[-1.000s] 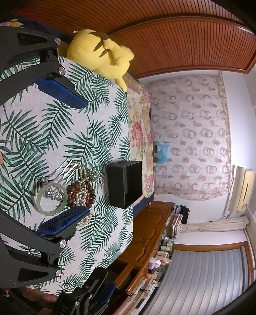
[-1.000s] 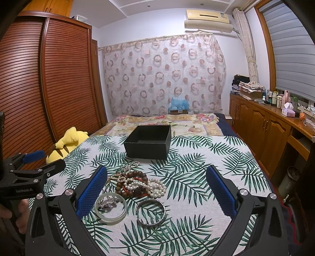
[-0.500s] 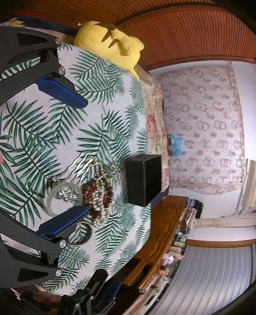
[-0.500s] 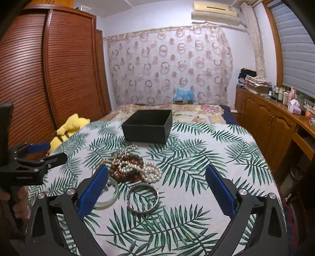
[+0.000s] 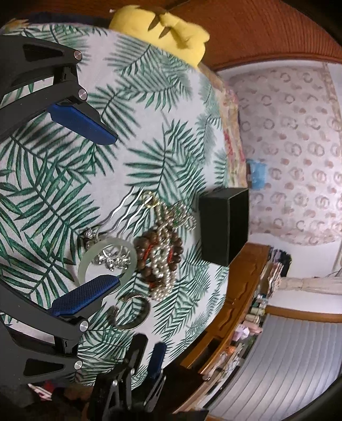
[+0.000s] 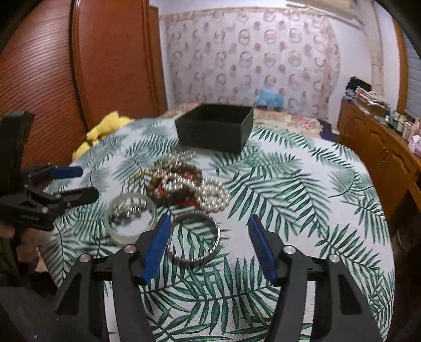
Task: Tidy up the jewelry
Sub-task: 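Grasp the green jade bangle with the left gripper while the right grasps the silver bangle, then carry both bangles into the black box and open both grippers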
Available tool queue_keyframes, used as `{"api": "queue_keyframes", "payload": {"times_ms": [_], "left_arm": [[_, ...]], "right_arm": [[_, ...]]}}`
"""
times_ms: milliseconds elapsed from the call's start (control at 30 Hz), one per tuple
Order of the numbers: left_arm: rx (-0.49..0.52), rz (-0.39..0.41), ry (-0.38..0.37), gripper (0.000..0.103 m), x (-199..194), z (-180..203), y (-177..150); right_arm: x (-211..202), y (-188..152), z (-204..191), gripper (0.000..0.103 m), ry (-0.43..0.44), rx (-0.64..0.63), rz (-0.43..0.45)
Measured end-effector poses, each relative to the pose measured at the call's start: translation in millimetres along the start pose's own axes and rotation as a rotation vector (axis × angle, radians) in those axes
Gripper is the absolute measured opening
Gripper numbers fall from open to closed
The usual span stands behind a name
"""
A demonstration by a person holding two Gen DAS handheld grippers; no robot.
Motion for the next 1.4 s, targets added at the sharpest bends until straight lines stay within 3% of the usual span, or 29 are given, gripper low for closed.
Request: {"api": "queue_keyframes", "payload": {"times_ms": [267, 367, 533, 667, 767, 867, 1200, 1400], "left_arm": [[0.029, -0.091, -0.105, 0.041, 30, 13, 0], [0.031, -0.101, -0.122, 0.032, 35, 15, 2], [0.032, -0.109, -0.141, 0.03, 42, 16, 5], [0.056, -0.119, -0.146, 0.01, 45, 20, 8], [0.089, -0.109, -0.135, 0.008, 44, 22, 9], [0.111, -0.042, -0.123, 0.008, 30, 27, 17], [0.106, 0.064, -0.115, 0.008, 7, 27, 50], [0.119, 0.107, -0.103, 0.008, 4, 25, 70]], "right_arm": [[13, -5, -2, 0.043, 0.016, -0.026, -0.047], [14, -3, -2, 0.043, 0.019, -0.042, -0.058], [18, 1, -2, 0.033, 0.029, -0.071, -0.078], [25, 1, -6, 0.031, 0.044, -0.102, -0.103], [32, 0, -8, 0.027, 0.035, -0.131, -0.121], [38, -1, -6, 0.013, 0.018, -0.14, -0.135], [43, -3, -3, 0.006, 0.01, -0.162, -0.144], [33, 6, 3, 0.006, -0.009, -0.162, -0.101]]}}
Point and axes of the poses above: each gripper's, at about its wrist camera, not at the fingertips, and x roughly the way its jaws point, z to its right, y to its top, the point moved 7 cm from there along x, roughly the way its jaws point, and after that the axes turned 9 degrees about -y, right-handed, at the moved point
